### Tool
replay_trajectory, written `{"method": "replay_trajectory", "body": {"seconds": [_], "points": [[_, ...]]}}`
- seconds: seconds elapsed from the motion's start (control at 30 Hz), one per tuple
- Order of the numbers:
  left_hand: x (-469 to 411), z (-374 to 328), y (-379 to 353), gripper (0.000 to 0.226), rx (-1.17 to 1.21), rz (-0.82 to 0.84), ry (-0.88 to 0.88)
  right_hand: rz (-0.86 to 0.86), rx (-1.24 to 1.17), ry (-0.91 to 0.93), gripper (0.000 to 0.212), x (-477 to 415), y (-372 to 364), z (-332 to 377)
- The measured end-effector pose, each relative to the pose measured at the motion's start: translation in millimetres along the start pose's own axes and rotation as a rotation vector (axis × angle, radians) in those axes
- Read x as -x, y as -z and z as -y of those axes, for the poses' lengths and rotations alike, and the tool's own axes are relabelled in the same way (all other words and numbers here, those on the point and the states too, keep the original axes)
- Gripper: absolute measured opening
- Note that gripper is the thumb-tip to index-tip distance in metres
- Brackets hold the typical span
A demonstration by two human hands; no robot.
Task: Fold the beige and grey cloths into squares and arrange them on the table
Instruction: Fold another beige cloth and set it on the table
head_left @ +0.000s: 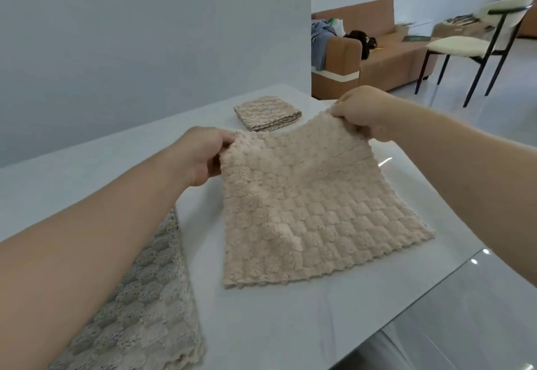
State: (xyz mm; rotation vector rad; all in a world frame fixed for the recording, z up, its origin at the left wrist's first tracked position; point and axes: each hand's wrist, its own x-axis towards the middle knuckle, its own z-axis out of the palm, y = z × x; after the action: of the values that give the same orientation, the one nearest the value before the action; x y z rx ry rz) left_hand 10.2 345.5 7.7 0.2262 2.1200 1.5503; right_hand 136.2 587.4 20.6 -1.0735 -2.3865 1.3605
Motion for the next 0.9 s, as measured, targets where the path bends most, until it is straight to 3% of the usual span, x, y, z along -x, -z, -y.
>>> {"method": "replay_trajectory", "body": {"seconds": [0.1, 0.23, 0.4, 0.53, 0.63, 0.8, 0.9], "points": [[-8.6, -4.7, -0.2, 0.005, -0.076, -0.099, -0.09, -0.068, 0.122, 0.166, 0.029, -8.5, -5.3, -0.8], [-20.2, -6.1, 5.9, 0.021, -0.192, -0.208, -0.217, -0.229, 0.17, 0.318, 0.029, -17.4, -8.4, -6.5], [-15.8, -5.7, 16.3, 0.018, -0.204, -0.282, -0.327, -0.34, 0.086, 0.359, 0.024, -17.9, -5.2, -13.5], [12.0, 4.7, 25.1, 0.014, -0.158, -0.192, -0.351, -0.316, -0.002, 0.348, 0.014, 8.5, 1.1, -25.6], [40.8, 22.2, 30.3, 0.016, -0.125, -0.08, -0.4, -0.207, -0.114, 0.326, 0.011, 41.3, 3.1, -44.5], [83.6, 47.9, 32.5, 0.015, -0.381, -0.063, -0.459, -0.104, -0.326, 0.27, 0.01, 84.4, 1.8, -72.6], [95.8, 57.3, 30.5, 0.015, -0.465, -0.037, -0.53, -0.107, -0.309, 0.273, 0.009, 100.6, -1.4, -91.6]]}}
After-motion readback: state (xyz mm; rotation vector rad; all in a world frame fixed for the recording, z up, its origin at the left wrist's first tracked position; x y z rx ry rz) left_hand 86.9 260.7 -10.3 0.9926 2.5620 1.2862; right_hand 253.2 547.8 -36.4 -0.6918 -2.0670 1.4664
